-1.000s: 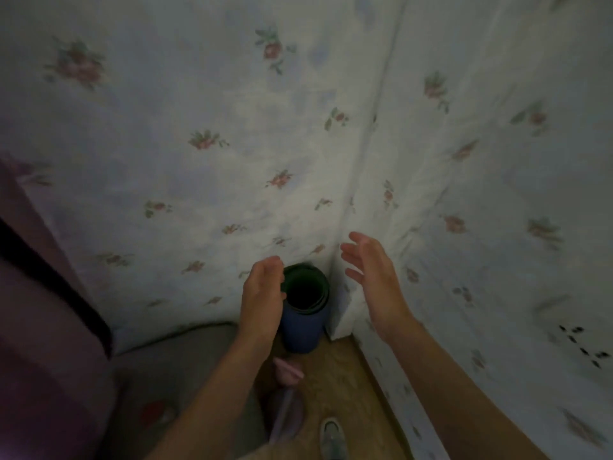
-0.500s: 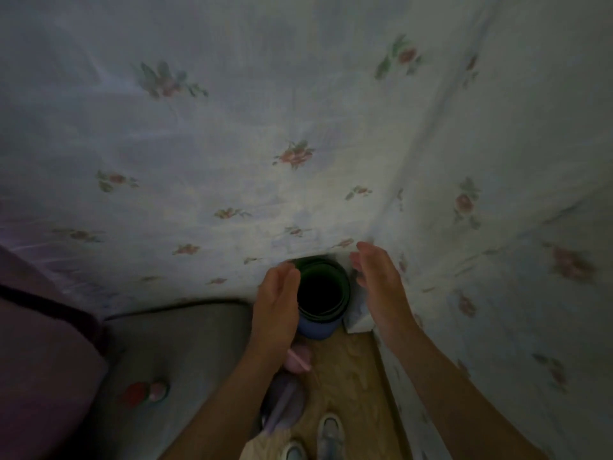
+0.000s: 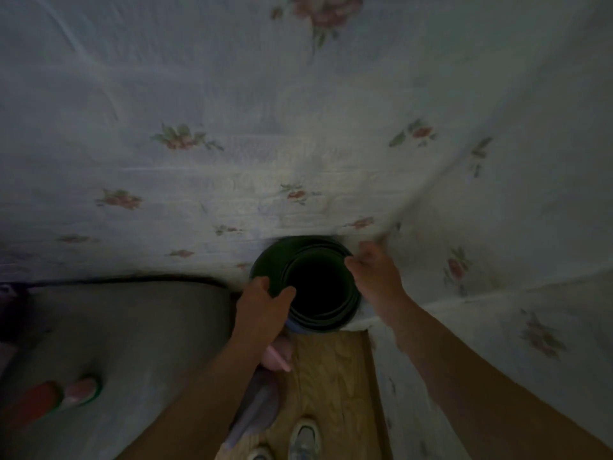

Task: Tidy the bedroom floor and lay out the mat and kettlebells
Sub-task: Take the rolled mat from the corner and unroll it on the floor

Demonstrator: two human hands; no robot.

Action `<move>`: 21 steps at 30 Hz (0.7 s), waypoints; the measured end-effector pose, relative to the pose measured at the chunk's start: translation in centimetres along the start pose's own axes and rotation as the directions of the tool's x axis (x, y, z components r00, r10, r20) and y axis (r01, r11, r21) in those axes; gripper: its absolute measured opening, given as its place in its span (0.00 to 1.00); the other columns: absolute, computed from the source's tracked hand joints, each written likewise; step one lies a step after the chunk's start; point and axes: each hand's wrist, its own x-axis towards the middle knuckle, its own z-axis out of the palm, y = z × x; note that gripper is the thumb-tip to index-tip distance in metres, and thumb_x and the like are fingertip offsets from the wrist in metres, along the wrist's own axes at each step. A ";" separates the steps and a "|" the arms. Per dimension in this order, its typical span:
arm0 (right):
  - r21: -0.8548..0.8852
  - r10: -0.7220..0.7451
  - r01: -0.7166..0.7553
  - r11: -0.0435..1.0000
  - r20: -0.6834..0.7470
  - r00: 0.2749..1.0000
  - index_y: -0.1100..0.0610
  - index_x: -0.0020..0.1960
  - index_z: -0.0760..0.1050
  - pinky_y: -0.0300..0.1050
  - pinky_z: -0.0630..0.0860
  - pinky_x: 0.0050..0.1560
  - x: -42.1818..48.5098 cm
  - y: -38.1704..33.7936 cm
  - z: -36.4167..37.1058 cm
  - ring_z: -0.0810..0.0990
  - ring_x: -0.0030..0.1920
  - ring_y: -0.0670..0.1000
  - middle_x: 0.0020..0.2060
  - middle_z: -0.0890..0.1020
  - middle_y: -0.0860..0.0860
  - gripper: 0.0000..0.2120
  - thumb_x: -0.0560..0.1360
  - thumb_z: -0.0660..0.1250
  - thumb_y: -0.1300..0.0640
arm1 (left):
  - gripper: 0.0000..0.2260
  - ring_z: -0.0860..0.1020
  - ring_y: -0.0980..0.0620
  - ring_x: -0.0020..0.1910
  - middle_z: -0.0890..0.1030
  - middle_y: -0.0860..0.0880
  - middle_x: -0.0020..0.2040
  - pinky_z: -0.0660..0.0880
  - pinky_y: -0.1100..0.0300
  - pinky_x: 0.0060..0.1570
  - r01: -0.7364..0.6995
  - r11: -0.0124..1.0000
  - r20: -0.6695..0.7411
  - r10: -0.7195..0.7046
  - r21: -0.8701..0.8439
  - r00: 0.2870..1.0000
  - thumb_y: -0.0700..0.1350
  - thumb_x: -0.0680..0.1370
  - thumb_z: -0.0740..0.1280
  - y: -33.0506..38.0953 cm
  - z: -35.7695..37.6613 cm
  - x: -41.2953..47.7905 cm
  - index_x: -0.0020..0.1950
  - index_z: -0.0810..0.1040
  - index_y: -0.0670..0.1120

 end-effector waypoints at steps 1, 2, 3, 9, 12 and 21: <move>-0.047 0.012 -0.011 0.999 0.037 0.999 0.56 0.75 0.66 0.41 0.70 0.60 0.7 0.5 0.3 0.75 0.67 0.56 0.69 0.75 0.56 0.27 0.79 0.67 0.50 | 0.24 0.79 0.46 0.53 0.81 0.41 0.58 0.72 0.59 0.49 0.000 1.000 0.020 0.000 0.014 1.000 0.53 0.76 0.70 -0.4 0.6 0.4 0.65 0.75 0.38; -0.080 0.007 -0.002 0.997 0.067 0.998 0.57 0.76 0.65 0.41 0.70 0.59 1.4 0.9 0.7 0.75 0.68 0.56 0.69 0.74 0.56 0.29 0.78 0.68 0.50 | 0.25 0.79 0.47 0.52 0.81 0.41 0.57 0.71 0.61 0.47 0.001 1.000 0.024 -0.002 0.021 1.000 0.54 0.76 0.70 -0.6 1.1 0.9 0.65 0.75 0.38; -0.104 -0.003 0.012 0.995 0.084 0.996 0.57 0.76 0.65 0.42 0.71 0.58 2.0 1.3 1.1 0.75 0.67 0.57 0.69 0.75 0.57 0.29 0.78 0.69 0.50 | 0.25 0.78 0.48 0.53 0.81 0.42 0.58 0.70 0.62 0.47 0.007 1.000 0.012 -0.007 0.026 1.000 0.53 0.76 0.70 -0.8 1.5 1.2 0.67 0.74 0.39; -0.328 -0.210 0.195 0.924 -0.012 0.978 0.60 0.66 0.73 0.40 0.72 0.42 4.0 3.5 2.6 0.81 0.49 0.57 0.54 0.82 0.59 0.16 0.79 0.65 0.62 | 0.16 0.74 0.56 0.46 0.81 0.48 0.50 0.63 0.73 0.40 -0.093 0.994 -0.218 0.102 0.053 0.971 0.42 0.75 0.72 -2.0 2.8 1.2 0.61 0.77 0.43; -0.430 -0.299 0.275 0.860 0.013 0.954 0.61 0.62 0.75 0.34 0.64 0.30 4.4 4.3 2.7 0.76 0.41 0.52 0.49 0.83 0.59 0.12 0.79 0.64 0.63 | 0.12 0.72 0.62 0.37 0.77 0.52 0.44 0.64 0.77 0.34 -0.115 0.992 -0.224 0.123 0.048 0.967 0.41 0.74 0.72 -2.2 3.0 1.0 0.57 0.77 0.43; -0.437 -0.348 0.322 0.840 0.021 0.937 0.60 0.46 0.75 0.28 0.65 0.27 -0.2 5.4 1.1 0.72 0.33 0.43 0.33 0.73 0.46 0.03 0.75 0.66 0.67 | 0.13 0.77 0.56 0.46 0.82 0.50 0.49 0.68 0.70 0.43 -0.193 0.979 -0.233 0.204 0.071 0.951 0.39 0.73 0.71 -3.2 2.4 -0.8 0.57 0.81 0.45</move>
